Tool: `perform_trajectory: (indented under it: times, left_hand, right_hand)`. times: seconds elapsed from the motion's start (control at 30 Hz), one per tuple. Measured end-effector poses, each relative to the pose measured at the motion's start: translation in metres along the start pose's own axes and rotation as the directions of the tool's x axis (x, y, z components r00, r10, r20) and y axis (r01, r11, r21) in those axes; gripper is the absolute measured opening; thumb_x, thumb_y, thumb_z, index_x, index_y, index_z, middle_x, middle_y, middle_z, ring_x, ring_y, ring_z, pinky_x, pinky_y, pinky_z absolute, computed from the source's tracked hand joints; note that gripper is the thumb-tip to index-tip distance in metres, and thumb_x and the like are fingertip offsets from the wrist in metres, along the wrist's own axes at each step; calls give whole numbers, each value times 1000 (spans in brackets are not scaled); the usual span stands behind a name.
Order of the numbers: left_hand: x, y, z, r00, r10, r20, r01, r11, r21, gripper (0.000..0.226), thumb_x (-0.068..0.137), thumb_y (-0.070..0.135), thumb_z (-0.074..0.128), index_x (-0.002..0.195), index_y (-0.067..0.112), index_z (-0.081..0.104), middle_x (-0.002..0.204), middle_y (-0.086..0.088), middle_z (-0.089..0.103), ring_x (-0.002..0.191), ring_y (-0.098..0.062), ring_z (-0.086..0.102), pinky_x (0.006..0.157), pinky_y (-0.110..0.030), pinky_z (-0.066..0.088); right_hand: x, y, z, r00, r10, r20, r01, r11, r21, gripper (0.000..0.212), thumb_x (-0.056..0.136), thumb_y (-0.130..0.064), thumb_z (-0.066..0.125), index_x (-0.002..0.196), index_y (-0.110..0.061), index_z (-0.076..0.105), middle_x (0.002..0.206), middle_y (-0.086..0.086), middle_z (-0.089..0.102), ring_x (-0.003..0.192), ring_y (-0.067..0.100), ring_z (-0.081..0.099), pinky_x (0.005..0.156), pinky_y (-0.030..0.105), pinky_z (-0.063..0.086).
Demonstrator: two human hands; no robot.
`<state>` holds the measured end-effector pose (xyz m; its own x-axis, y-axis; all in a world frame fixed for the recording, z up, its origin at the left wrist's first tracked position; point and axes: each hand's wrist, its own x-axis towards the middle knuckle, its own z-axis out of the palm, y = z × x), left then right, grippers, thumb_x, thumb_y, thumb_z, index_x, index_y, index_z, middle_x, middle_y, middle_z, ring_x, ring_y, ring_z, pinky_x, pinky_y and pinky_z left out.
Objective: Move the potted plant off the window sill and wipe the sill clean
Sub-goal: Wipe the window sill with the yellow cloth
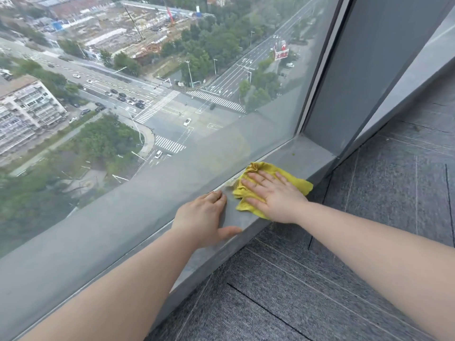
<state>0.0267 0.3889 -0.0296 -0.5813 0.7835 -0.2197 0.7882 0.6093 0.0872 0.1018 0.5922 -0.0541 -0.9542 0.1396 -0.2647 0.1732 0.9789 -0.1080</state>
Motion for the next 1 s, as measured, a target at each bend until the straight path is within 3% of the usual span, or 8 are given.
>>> perform_trajectory:
  times: [0.13,0.3,0.37,0.53,0.7,0.87,1.0]
  left_hand:
    - [-18,-2,2,999,-6,32,6,1000,6,97,77,81,38,153,25,15,161,10,11,146,-10,15,116,-31,24]
    - [-42,-4,3,1000,15,27,-16,1000,24,97,77,81,38,152,24,17,160,9,14,146,-11,16,114,-32,25]
    - [-50,-9,5,999,24,29,-25,999,44,97,77,81,38,152,23,18,160,9,15,146,-11,17,114,-31,26]
    - [-65,-23,9,999,34,21,-36,996,81,99,73,84,35,151,23,23,157,11,22,144,-10,22,111,-31,31]
    - [-78,-31,23,999,20,32,-22,998,64,109,62,90,24,149,24,28,155,12,27,143,-10,25,109,-32,35]
    - [-100,-30,32,997,16,80,-23,996,82,88,80,79,35,149,25,25,156,12,23,144,-10,22,110,-32,33]
    - [-119,-27,28,998,-42,38,45,997,-62,48,98,53,30,129,23,49,143,9,43,128,-18,45,93,-34,44]
  right_hand:
    - [4,31,-5,980,197,-2,-196,979,55,61,97,-60,14,152,-40,0,162,-14,-6,149,11,-6,120,42,-5]
    - [-10,56,0,906,423,-8,-422,903,79,62,96,-61,7,153,-37,0,162,-9,-5,150,17,-4,120,48,-2]
    - [-13,37,4,912,410,-1,-409,909,80,60,97,-58,8,153,-37,-1,162,-9,-6,150,18,-5,119,50,-4]
    - [-3,-17,15,976,215,-22,-213,975,64,56,100,-52,16,153,-37,2,162,-10,-5,150,16,-6,117,48,-7]
    - [3,-13,33,964,234,-128,-223,970,99,59,100,-49,23,154,-25,13,162,-7,11,149,13,7,120,41,0]
    - [-1,10,36,894,413,-173,-385,906,175,59,101,-47,24,153,-19,19,161,-1,16,149,19,13,121,40,7]
    - [-19,9,39,863,450,-227,-412,890,198,51,102,-35,31,148,-13,32,156,5,32,143,25,29,116,40,23]
